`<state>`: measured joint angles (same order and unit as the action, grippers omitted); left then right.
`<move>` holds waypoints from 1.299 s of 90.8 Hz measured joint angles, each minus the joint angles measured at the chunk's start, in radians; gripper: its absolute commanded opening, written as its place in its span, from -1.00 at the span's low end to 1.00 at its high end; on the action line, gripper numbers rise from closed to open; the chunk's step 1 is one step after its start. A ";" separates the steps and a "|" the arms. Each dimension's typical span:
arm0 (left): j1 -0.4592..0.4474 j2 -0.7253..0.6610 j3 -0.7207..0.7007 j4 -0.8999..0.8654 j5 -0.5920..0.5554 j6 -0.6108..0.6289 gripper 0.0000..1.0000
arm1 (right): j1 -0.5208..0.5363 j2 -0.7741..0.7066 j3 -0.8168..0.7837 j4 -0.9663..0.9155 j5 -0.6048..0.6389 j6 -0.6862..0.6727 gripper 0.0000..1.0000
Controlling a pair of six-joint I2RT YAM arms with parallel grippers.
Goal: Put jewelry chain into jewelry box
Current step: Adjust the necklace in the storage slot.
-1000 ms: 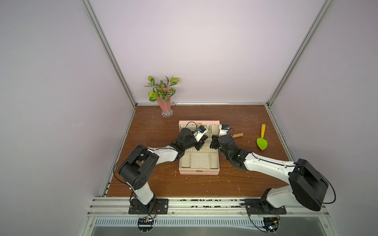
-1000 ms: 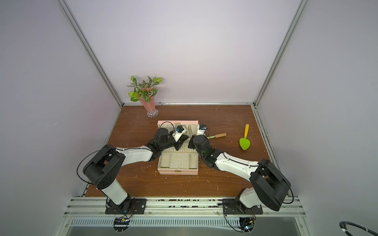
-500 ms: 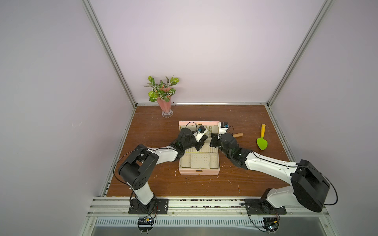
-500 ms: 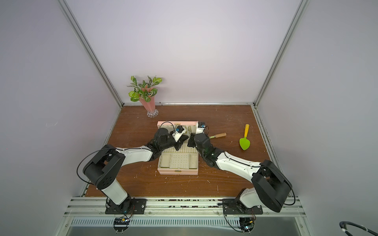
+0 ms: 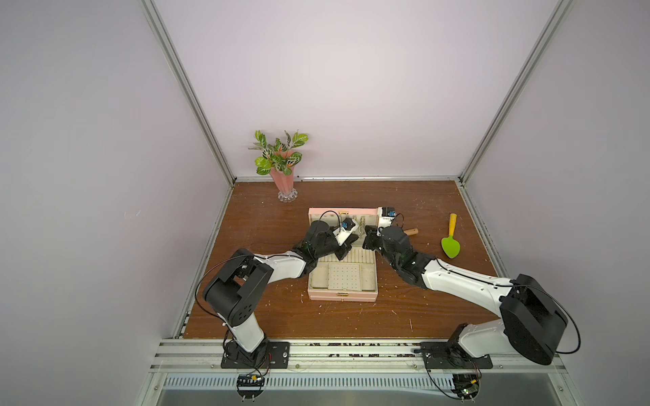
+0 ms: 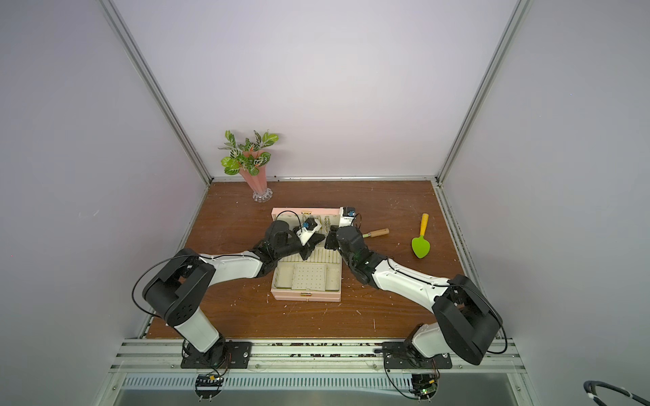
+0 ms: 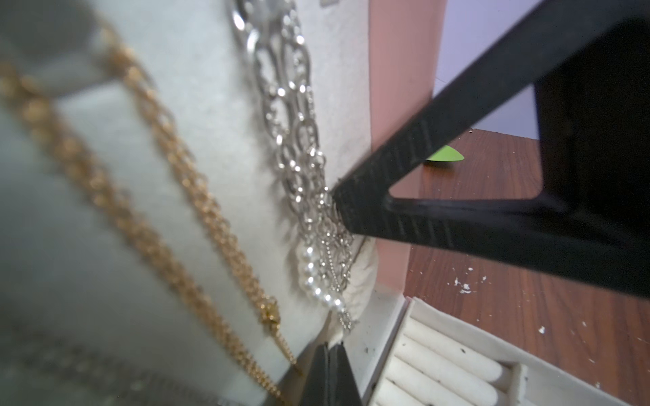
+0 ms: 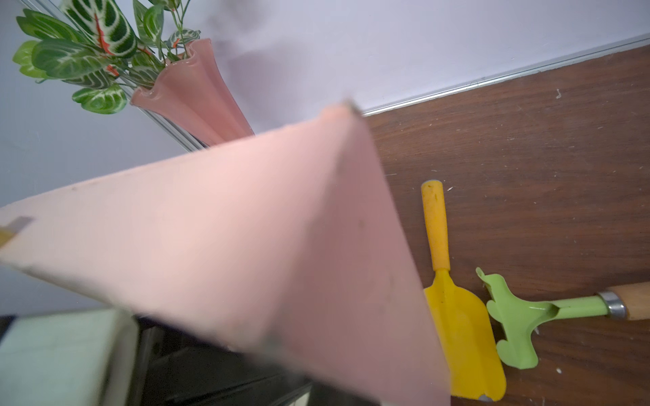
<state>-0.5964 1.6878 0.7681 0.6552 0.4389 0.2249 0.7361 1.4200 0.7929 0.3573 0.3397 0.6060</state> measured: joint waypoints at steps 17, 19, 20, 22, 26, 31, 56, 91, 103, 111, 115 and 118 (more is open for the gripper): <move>0.000 0.000 -0.006 0.003 0.014 0.016 -0.98 | -0.011 0.003 0.000 0.000 -0.017 0.000 -1.00; 0.000 0.000 -0.007 0.004 0.014 0.019 -0.98 | -0.013 0.005 0.000 0.001 -0.017 0.000 -1.00; 0.000 0.000 -0.007 0.005 0.014 0.019 -0.98 | -0.013 0.005 0.000 0.001 -0.017 0.000 -1.00; 0.000 0.000 -0.009 0.006 0.014 0.020 -0.98 | -0.014 0.007 0.000 0.002 -0.018 0.000 -1.00; 0.000 0.000 -0.011 0.009 0.015 0.021 -0.98 | -0.016 0.010 0.000 0.001 -0.018 0.000 -1.00; 0.000 0.000 -0.011 0.010 0.014 0.021 -0.98 | -0.019 0.014 0.000 0.001 -0.020 0.002 -1.00; 0.000 0.000 -0.011 0.011 0.014 0.020 -0.98 | -0.025 0.016 -0.001 0.001 -0.025 0.013 -0.72; 0.000 0.000 -0.011 0.011 0.011 0.016 -0.98 | -0.029 0.016 -0.001 0.003 -0.044 0.017 -0.51; 0.000 0.000 -0.011 0.011 0.010 0.010 -0.98 | -0.029 0.015 -0.001 0.005 -0.047 0.018 -0.48; 0.000 0.000 -0.011 0.014 0.004 0.000 -0.95 | -0.029 0.015 -0.002 0.007 -0.051 0.018 -0.45; 0.000 0.000 -0.011 0.016 0.000 -0.004 -0.92 | -0.029 0.014 -0.003 0.008 -0.053 0.019 -0.44; 0.000 0.000 -0.011 0.018 -0.003 -0.007 -0.89 | -0.029 0.013 -0.003 0.008 -0.056 0.019 -0.44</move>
<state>-0.5968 1.6875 0.7567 0.6731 0.4355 0.2180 0.7074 1.4330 0.7898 0.3653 0.2840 0.6254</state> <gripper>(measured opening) 0.053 0.278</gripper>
